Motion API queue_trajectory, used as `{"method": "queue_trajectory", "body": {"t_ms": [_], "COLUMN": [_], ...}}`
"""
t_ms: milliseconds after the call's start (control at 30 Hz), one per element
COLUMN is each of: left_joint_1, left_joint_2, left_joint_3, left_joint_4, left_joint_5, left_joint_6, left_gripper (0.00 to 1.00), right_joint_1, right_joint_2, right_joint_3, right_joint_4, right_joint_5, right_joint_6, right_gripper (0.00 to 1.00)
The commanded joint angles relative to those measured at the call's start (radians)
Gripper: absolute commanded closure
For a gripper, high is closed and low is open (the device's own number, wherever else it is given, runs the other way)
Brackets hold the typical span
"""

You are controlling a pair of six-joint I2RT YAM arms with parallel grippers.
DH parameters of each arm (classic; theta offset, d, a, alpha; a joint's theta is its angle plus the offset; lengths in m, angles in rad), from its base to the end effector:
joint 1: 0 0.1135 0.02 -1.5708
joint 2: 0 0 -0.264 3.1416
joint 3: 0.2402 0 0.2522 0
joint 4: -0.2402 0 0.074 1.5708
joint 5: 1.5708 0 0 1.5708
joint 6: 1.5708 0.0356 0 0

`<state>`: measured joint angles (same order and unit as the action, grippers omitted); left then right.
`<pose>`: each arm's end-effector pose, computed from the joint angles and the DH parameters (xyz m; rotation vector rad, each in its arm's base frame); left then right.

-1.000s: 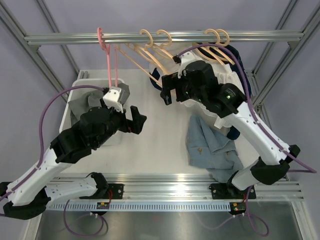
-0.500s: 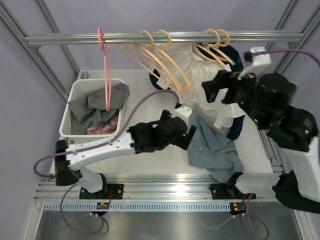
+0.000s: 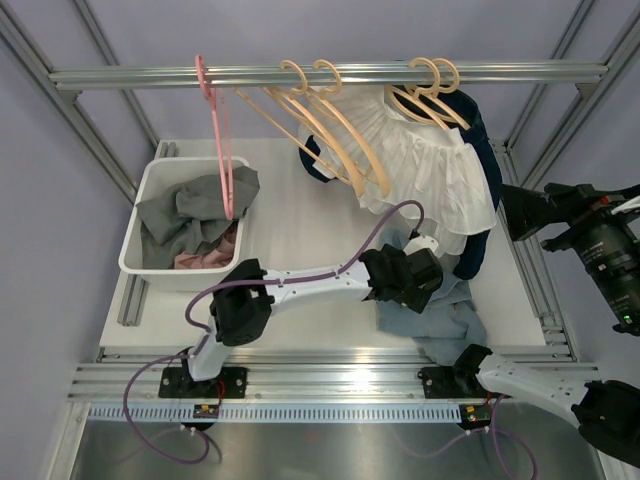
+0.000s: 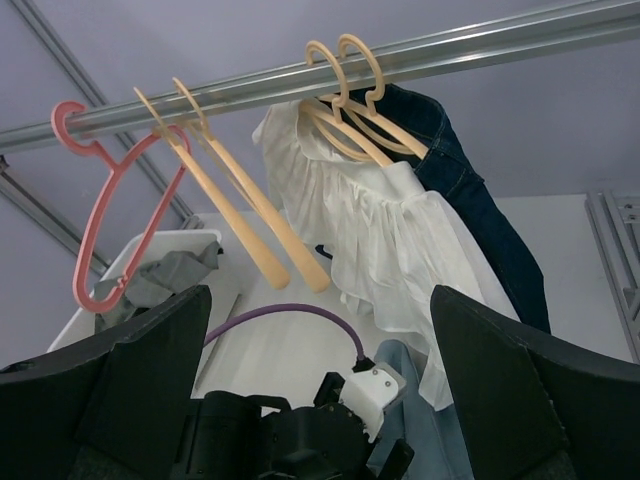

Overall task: Remove the skirt from the hanger
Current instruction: Place the skirt in the bin.

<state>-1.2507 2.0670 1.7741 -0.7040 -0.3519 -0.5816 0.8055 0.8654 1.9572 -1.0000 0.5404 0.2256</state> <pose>0.1551 -0.4288 0.2422 0.6978 2.4074 -0.3150 0.0219 -0.0036 0.5691 0.0073 1.5072 0.4319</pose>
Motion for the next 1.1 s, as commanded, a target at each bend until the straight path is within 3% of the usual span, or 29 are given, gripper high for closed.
{"method": "queue_trajectory", "body": {"t_ms": [0, 233, 467, 533, 567, 667, 867, 967, 1067], "left_joint_1": [0.002, 0.040, 0.040, 0.040, 0.040, 0.039, 0.022, -0.018, -0.062], "left_joint_2": [0.030, 0.131, 0.254, 0.268, 0.269, 0.240, -0.085, -0.313, -0.511], "left_joint_3": [-0.024, -0.031, -0.050, -0.064, -0.086, -0.133, -0.346, -0.384, -0.306], "left_joint_4": [0.073, 0.103, 0.080, 0.089, 0.095, 0.129, 0.147, 0.040, -0.154], "left_joint_5": [0.106, 0.277, 0.232, 0.219, 0.200, 0.144, -0.075, -0.200, -0.339], "left_joint_6": [-0.026, -0.007, -0.011, -0.017, -0.021, -0.034, -0.046, -0.053, -0.098], "left_gripper": [0.01, 0.01, 0.04, 0.18, 0.51, 1.00, 1.00, 1.00, 1.00], "right_joint_1": [-0.005, -0.003, -0.005, -0.005, -0.005, -0.005, -0.005, -0.005, -0.005], "right_joint_2": [-0.006, -0.042, -0.055, -0.057, -0.058, -0.060, -0.066, -0.063, -0.057], "right_joint_3": [-0.040, -0.075, -0.078, -0.081, -0.083, -0.086, -0.090, -0.083, -0.077], "right_joint_4": [-0.017, 0.003, 0.001, 0.000, 0.000, -0.005, -0.019, -0.022, -0.022], "right_joint_5": [0.003, -0.028, -0.023, -0.030, -0.033, -0.036, -0.028, -0.031, -0.027], "right_joint_6": [0.015, 0.032, 0.032, 0.035, 0.037, 0.040, 0.038, 0.037, 0.029], "right_gripper": [0.00, 0.00, 0.00, 0.01, 0.01, 0.01, 0.01, 0.01, 0.01]}}
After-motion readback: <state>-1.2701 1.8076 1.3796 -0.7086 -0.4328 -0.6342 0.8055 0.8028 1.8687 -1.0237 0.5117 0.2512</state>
